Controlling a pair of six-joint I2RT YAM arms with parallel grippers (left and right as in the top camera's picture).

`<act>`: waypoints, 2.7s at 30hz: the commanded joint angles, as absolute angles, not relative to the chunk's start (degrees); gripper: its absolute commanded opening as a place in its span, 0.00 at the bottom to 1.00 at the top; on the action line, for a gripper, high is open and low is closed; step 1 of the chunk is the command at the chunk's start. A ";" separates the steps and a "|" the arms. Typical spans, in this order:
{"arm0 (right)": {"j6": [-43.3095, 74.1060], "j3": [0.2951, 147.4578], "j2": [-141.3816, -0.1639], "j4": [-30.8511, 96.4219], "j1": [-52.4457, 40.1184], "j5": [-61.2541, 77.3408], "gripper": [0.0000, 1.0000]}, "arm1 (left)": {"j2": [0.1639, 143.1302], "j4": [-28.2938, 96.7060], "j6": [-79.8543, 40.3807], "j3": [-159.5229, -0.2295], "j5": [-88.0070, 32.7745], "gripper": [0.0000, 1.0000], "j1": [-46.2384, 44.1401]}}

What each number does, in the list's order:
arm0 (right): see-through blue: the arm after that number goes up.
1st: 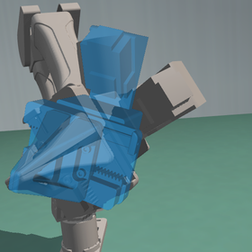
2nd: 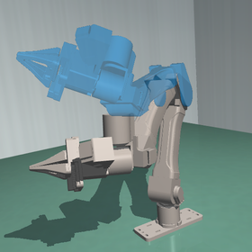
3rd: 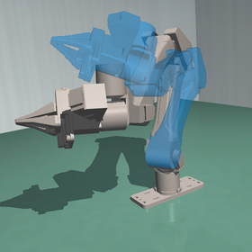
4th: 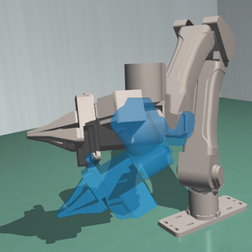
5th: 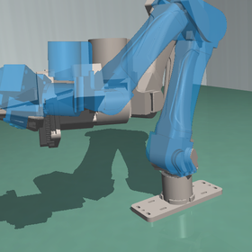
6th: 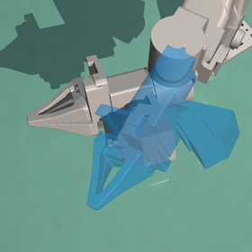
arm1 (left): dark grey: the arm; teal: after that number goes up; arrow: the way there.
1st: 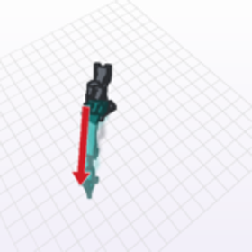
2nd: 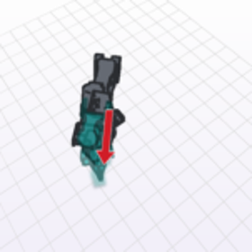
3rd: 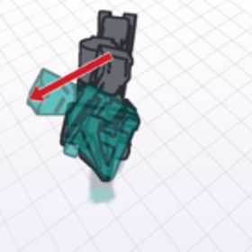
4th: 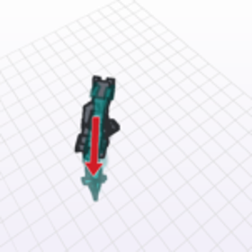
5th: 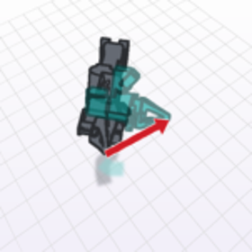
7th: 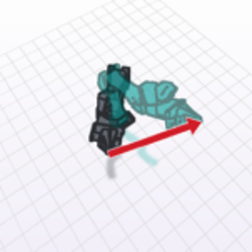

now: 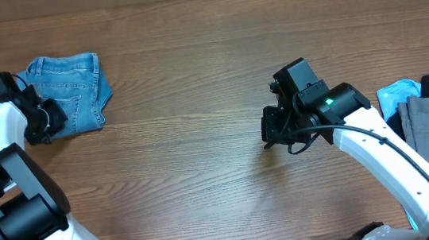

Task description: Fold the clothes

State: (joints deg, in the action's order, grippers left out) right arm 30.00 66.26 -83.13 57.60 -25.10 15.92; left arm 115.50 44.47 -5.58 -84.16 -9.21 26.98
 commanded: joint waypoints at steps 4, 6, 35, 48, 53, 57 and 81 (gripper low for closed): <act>30.26 66.87 -82.35 57.12 -25.02 16.10 0.05 | 108.66 47.40 -3.57 -86.04 -14.33 0.12 23.09; 30.26 66.87 -82.35 57.14 -25.02 16.10 0.05 | 109.62 45.30 -3.64 -82.67 -12.99 0.11 21.32; 22.20 90.37 -71.68 60.20 -24.99 4.62 0.37 | 78.26 78.43 4.71 -109.67 -10.66 0.57 9.69; 22.09 97.21 -54.96 63.68 -25.02 -0.36 1.00 | 62.02 96.79 2.83 -108.09 -9.93 1.00 4.10; 22.70 97.19 -54.76 65.32 -25.02 2.35 1.00 | 61.98 94.45 1.93 -108.09 -11.44 1.00 4.10; 22.68 97.19 -54.76 65.32 -25.02 13.23 1.00 | 62.02 94.48 1.93 -108.09 -11.44 1.00 4.10; 14.06 89.69 -46.76 63.77 -21.69 -7.86 1.00 | 62.15 94.48 1.93 -108.09 -11.46 1.00 4.10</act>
State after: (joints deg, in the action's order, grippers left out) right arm 18.46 93.97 -51.05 66.70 -24.53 -3.70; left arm 62.15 94.56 2.94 -108.33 -10.76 4.47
